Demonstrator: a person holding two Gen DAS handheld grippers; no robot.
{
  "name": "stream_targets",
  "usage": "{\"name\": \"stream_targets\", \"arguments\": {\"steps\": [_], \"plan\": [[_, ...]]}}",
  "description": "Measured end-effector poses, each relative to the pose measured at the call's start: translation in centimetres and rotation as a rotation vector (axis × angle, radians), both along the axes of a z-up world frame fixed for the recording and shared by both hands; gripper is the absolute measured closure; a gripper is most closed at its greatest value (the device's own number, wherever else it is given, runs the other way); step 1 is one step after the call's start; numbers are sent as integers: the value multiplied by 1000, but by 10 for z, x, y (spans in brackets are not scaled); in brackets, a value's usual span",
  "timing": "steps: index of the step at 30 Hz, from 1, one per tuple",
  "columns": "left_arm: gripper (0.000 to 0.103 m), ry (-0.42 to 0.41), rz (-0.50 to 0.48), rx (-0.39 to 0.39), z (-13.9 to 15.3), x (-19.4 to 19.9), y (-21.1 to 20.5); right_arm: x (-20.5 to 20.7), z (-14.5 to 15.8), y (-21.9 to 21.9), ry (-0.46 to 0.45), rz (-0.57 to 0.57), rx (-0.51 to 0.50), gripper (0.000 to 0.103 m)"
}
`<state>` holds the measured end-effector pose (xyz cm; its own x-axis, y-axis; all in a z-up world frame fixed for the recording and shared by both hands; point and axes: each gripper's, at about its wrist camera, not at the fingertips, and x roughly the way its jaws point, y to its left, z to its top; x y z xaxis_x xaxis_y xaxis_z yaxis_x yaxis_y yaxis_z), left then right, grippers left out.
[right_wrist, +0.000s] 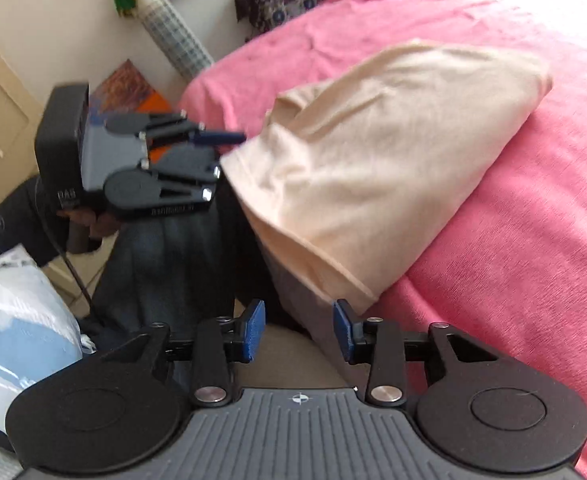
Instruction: Fold clothes
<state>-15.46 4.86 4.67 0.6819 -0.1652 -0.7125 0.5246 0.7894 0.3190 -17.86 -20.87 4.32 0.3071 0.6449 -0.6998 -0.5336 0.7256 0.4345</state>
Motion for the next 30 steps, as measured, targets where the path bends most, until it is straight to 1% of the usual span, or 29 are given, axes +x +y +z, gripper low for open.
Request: {"name": "stream_targets", "arguments": {"steps": [2,3,5,6,8,11,13,14,16,18,20,21,23,24,25,27,29,30], "plan": [[52,8,5,0,-1,0,1,5,5,-5,-60,-43,17,55],[52,9,7,0,-1,0,1,9,3,-5,-55,-54,15,49],[52,13,11,2,-2,-1,1,14,-12,0,47,-31,9,49],[52,11,14,4,-1,-1,2,12,-20,3,107,8,13,47],[51,7,21,10,0,-1,4,1,-29,9,170,85,21,46],[51,-9,39,22,3,-1,9,-8,-37,10,243,120,38,45],[51,-40,78,33,11,1,23,-11,-31,-3,213,82,36,45],[51,-46,106,24,16,3,31,-9,-24,-13,189,50,53,45],[51,-58,161,5,26,8,49,-2,-11,-33,150,-21,131,45],[55,-55,198,-84,40,16,59,8,-4,-47,118,-80,209,45],[54,-22,178,-238,53,25,58,20,-10,-48,134,-112,265,44],[54,-1,138,-307,57,28,49,25,-18,-44,170,-108,280,44],[54,42,52,-442,64,35,32,29,-36,-29,250,-75,276,43],[53,59,5,-482,63,37,18,28,-44,-19,289,-44,257,42],[52,76,-37,-506,60,38,3,25,-52,-11,329,-15,239,42],[52,144,-111,-519,48,41,-27,18,-66,2,398,24,208,42],[52,225,-159,-498,32,42,-50,9,-72,4,430,46,176,40],[52,264,-178,-473,24,41,-58,6,-69,-1,415,41,171,39]]}}
